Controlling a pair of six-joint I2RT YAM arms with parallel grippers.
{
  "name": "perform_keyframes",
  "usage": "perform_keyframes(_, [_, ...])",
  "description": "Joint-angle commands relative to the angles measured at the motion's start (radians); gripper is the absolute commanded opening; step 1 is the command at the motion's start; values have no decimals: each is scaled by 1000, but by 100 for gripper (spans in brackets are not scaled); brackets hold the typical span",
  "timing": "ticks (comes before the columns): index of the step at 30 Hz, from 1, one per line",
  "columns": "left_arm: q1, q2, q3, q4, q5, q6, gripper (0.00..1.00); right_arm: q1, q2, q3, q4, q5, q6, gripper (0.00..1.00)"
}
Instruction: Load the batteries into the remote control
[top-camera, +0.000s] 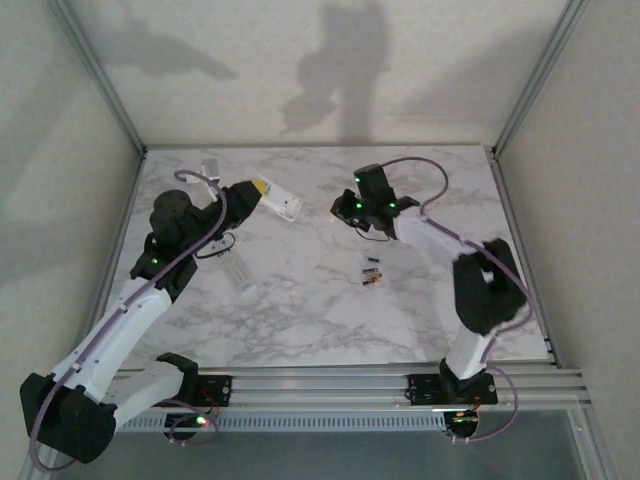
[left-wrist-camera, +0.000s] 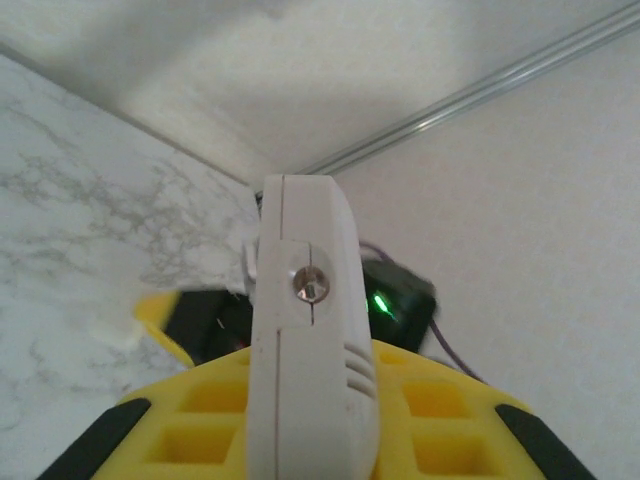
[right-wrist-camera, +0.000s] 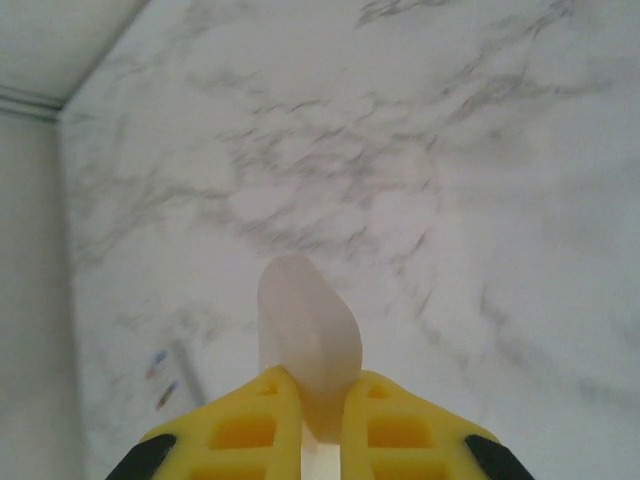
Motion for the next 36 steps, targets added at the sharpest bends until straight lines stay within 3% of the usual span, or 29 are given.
perform_keyframes(1, [10, -28, -71, 33, 60, -47, 0, -21, 144, 109, -35, 33, -72, 0])
perform_keyframes(8, [30, -85, -115, 11, 37, -88, 0, -61, 305, 161, -28, 15, -42, 1])
perform_keyframes(15, [32, -149, -188, -50, -20, -126, 0, -87, 227, 63, -87, 37, -65, 42])
perform_keyframes(20, [32, -182, -242, -29, -12, -155, 0, -75, -59, -49, -119, 68, -250, 53])
perform_keyframes(25, [30, -219, -218, -82, -6, -94, 0, 65, -397, -152, -152, 71, -637, 71])
perform_keyframes(27, [28, -227, -218, -82, 2, -87, 0, 137, -491, -161, -171, 53, -745, 94])
perform_keyframes(28, [29, -228, -218, -79, 7, -87, 0, 178, -525, -162, -172, 29, -798, 99])
perform_keyframes(32, [20, -230, -200, -63, 14, -86, 0, 312, -542, -116, -172, -14, -935, 99])
perform_keyframes(36, [14, -219, -166, -65, 52, -90, 0, 380, -463, -58, -128, -37, -1054, 99])
